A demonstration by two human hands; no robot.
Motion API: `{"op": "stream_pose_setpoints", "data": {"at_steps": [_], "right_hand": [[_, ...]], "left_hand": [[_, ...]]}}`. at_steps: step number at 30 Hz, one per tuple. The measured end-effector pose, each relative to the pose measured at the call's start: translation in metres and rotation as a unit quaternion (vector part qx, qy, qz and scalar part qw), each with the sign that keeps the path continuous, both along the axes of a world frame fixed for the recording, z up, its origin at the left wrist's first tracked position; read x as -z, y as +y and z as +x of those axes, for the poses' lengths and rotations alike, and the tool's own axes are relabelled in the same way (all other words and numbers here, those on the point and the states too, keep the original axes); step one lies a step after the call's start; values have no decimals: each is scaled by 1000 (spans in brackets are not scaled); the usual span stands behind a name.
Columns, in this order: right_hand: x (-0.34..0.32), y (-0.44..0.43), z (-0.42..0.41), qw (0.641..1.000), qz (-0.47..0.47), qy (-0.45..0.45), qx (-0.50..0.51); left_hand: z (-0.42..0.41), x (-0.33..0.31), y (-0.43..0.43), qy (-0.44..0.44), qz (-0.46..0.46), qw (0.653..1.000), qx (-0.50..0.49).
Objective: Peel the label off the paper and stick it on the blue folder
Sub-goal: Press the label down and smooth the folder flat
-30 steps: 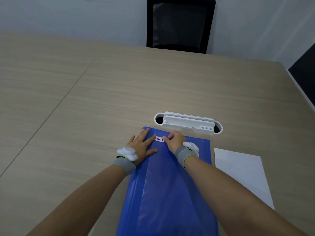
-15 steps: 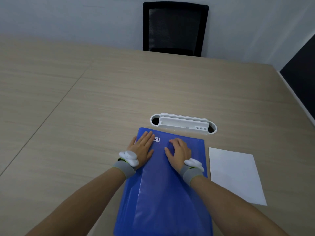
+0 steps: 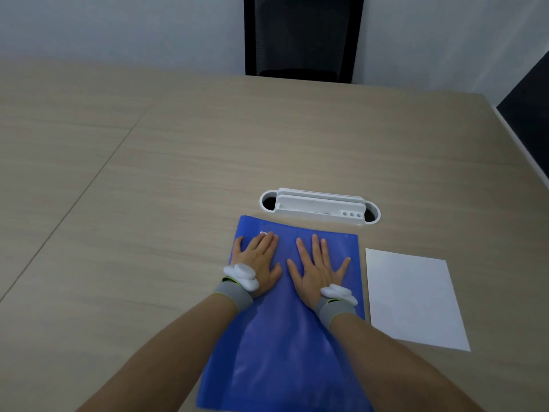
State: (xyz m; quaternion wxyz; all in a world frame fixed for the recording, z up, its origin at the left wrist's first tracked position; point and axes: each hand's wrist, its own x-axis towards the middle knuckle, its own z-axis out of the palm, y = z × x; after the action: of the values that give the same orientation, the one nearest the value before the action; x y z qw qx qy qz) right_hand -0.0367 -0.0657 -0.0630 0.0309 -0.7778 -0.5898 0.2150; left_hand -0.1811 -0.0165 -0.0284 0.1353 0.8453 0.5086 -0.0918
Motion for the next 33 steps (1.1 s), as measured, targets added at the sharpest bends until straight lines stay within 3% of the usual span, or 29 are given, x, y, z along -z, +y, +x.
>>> {"op": "stream_pose_setpoints", "data": {"at_steps": [14,27,33], "right_hand": [[5,-1,0,1000,20,1,6],[0,-1,0,1000,13,3,4],[0,-1,0,1000,12,0,5]], "left_hand": [[-6,2,4,76,39,996,-18],[-9,1,3,60,56,996,-40],[-14,6,-2,39,130,991,-18]]}}
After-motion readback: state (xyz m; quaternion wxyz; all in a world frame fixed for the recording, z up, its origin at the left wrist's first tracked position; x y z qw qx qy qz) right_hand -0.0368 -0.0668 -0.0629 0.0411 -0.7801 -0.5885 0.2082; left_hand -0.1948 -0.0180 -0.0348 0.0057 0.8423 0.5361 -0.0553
